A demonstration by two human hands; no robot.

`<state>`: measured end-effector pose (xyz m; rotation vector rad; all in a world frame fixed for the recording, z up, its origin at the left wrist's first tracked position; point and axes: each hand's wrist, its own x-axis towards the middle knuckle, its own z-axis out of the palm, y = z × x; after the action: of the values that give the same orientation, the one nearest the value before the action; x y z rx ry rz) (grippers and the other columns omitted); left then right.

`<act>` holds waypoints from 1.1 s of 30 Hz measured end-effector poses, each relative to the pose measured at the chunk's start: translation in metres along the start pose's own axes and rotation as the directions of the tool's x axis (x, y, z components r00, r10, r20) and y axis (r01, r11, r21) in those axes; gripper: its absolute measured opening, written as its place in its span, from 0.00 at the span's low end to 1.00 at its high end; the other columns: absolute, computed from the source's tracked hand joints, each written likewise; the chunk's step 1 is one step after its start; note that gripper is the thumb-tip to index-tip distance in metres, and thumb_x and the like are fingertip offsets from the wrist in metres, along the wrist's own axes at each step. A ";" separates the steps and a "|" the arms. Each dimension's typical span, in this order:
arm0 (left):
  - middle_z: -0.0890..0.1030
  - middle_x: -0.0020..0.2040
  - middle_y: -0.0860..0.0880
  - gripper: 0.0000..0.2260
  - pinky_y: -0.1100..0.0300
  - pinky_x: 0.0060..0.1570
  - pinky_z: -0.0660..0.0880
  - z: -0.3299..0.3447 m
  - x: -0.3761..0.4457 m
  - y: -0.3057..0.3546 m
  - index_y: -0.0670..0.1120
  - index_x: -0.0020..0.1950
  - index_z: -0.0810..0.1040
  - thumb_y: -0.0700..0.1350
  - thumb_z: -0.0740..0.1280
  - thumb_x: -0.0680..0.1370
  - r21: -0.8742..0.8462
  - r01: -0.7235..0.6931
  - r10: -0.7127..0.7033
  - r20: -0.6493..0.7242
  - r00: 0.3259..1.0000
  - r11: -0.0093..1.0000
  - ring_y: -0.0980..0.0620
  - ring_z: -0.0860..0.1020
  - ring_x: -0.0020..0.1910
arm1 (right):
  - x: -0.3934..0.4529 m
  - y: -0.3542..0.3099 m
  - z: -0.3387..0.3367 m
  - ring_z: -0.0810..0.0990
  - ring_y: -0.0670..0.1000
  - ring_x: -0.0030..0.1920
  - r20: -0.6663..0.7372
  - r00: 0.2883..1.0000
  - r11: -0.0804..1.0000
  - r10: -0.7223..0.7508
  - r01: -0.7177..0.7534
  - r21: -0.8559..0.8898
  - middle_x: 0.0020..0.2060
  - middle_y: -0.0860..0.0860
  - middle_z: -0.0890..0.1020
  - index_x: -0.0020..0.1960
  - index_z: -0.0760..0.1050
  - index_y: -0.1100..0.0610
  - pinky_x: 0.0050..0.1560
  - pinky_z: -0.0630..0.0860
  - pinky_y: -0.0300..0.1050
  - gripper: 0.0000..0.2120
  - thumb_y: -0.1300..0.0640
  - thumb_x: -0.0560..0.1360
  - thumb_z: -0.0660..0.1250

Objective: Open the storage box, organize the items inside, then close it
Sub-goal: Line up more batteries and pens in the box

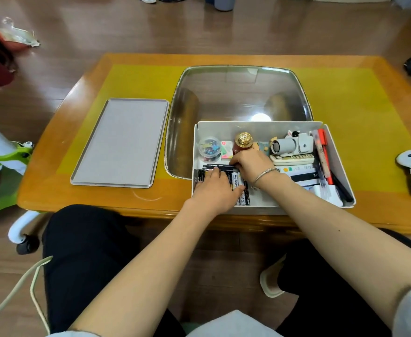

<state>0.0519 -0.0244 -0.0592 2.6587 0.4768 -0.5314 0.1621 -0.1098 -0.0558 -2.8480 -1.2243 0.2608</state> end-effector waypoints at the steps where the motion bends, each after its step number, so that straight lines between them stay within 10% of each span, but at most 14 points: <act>1: 0.50 0.79 0.44 0.35 0.45 0.72 0.55 0.000 0.000 0.000 0.41 0.78 0.52 0.63 0.52 0.80 0.001 -0.004 0.004 -0.004 1.000 1.000 0.46 0.49 0.77 | 0.000 0.000 0.000 0.78 0.59 0.53 0.010 1.000 1.000 -0.009 0.008 0.002 0.52 0.54 0.81 0.58 0.79 0.50 0.50 0.77 0.49 0.14 0.63 0.76 0.62; 9: 0.59 0.75 0.42 0.28 0.45 0.68 0.62 -0.009 0.006 0.003 0.45 0.75 0.58 0.58 0.58 0.80 0.101 -0.081 0.095 -0.147 0.985 0.992 0.41 0.58 0.73 | -0.022 0.009 -0.019 0.77 0.58 0.55 -0.174 0.984 0.980 0.046 -0.010 0.200 0.53 0.56 0.80 0.56 0.79 0.56 0.55 0.75 0.52 0.11 0.60 0.76 0.62; 15: 0.51 0.79 0.45 0.30 0.42 0.73 0.50 -0.007 0.020 0.005 0.48 0.78 0.52 0.58 0.57 0.80 0.170 -0.156 0.166 -0.043 0.985 0.973 0.42 0.48 0.77 | -0.081 0.055 -0.042 0.78 0.58 0.49 -0.441 0.819 0.921 0.367 -0.253 0.296 0.48 0.54 0.79 0.50 0.78 0.54 0.43 0.75 0.50 0.07 0.59 0.73 0.64; 21: 0.49 0.79 0.44 0.32 0.40 0.73 0.47 0.000 0.026 0.002 0.50 0.79 0.50 0.61 0.56 0.80 0.184 -0.122 0.127 -0.017 0.992 0.975 0.41 0.47 0.77 | -0.116 0.098 -0.045 0.78 0.61 0.45 -0.336 0.688 0.766 0.643 -0.566 0.305 0.45 0.56 0.80 0.42 0.76 0.53 0.38 0.68 0.45 0.04 0.53 0.71 0.65; 26: 0.53 0.78 0.44 0.31 0.40 0.72 0.49 -0.002 0.028 0.002 0.49 0.78 0.52 0.60 0.57 0.80 0.189 -0.123 0.131 -0.034 0.991 0.974 0.40 0.50 0.76 | -0.120 0.095 -0.040 0.80 0.60 0.45 -0.156 0.669 0.687 0.726 -0.717 0.123 0.43 0.58 0.81 0.43 0.79 0.54 0.38 0.70 0.44 0.21 0.36 0.67 0.70; 33: 0.52 0.78 0.45 0.31 0.41 0.73 0.50 -0.004 0.025 0.001 0.49 0.78 0.51 0.58 0.58 0.80 0.198 -0.133 0.141 -0.026 0.990 0.971 0.40 0.50 0.77 | -0.121 0.086 -0.047 0.72 0.57 0.36 -0.076 0.644 0.648 0.761 -0.750 0.135 0.35 0.56 0.74 0.46 0.80 0.57 0.36 0.68 0.42 0.17 0.45 0.66 0.74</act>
<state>0.0756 -0.0171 -0.0665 2.8688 0.2603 -0.5076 0.1503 -0.2547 -0.0004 -3.0466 0.0926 0.1304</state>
